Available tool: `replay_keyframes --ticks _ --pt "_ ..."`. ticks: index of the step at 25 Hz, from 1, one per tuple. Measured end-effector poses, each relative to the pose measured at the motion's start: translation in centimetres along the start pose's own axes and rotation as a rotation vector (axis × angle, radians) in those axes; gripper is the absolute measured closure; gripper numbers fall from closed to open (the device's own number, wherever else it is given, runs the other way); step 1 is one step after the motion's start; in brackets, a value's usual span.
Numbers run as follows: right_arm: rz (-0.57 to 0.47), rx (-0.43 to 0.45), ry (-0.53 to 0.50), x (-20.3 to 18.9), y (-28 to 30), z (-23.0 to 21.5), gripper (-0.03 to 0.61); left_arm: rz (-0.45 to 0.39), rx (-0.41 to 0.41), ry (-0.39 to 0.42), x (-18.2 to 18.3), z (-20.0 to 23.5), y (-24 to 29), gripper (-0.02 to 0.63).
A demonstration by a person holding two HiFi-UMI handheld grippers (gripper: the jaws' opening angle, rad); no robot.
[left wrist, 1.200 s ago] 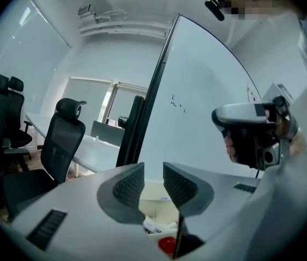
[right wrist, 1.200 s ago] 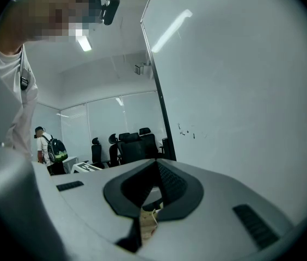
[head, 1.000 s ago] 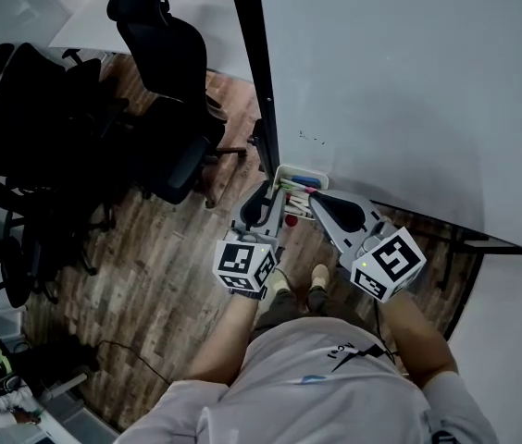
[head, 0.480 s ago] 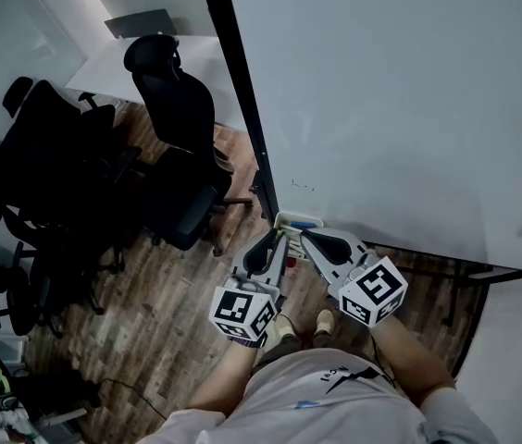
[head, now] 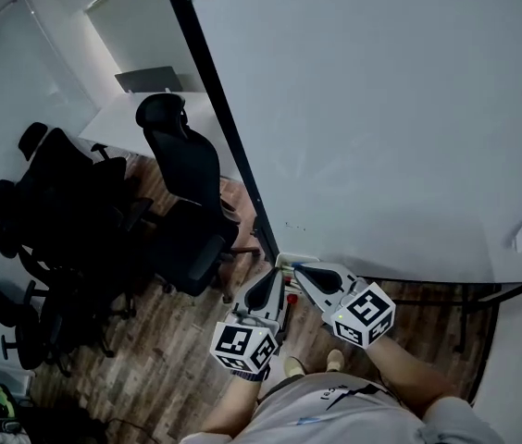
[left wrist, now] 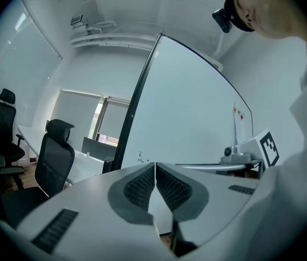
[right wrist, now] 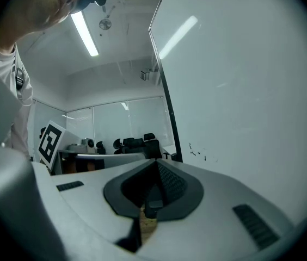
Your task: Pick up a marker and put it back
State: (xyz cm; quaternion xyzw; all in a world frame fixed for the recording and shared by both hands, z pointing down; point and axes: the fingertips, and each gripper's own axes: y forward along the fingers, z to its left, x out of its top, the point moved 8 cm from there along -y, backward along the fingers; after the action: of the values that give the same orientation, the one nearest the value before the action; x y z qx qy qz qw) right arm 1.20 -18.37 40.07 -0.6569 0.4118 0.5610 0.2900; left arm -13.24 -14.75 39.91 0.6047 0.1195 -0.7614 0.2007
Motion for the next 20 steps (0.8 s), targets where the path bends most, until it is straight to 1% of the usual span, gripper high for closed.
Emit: replay_keyframes --ticks 9,20 --pt "-0.013 0.012 0.002 0.6 -1.2 0.3 0.566 -0.010 -0.023 0.001 0.6 -1.9 0.1 0.601" --pt "-0.006 0.018 0.003 0.6 -1.3 0.6 0.566 -0.009 -0.022 -0.003 0.6 -2.3 0.1 0.601"
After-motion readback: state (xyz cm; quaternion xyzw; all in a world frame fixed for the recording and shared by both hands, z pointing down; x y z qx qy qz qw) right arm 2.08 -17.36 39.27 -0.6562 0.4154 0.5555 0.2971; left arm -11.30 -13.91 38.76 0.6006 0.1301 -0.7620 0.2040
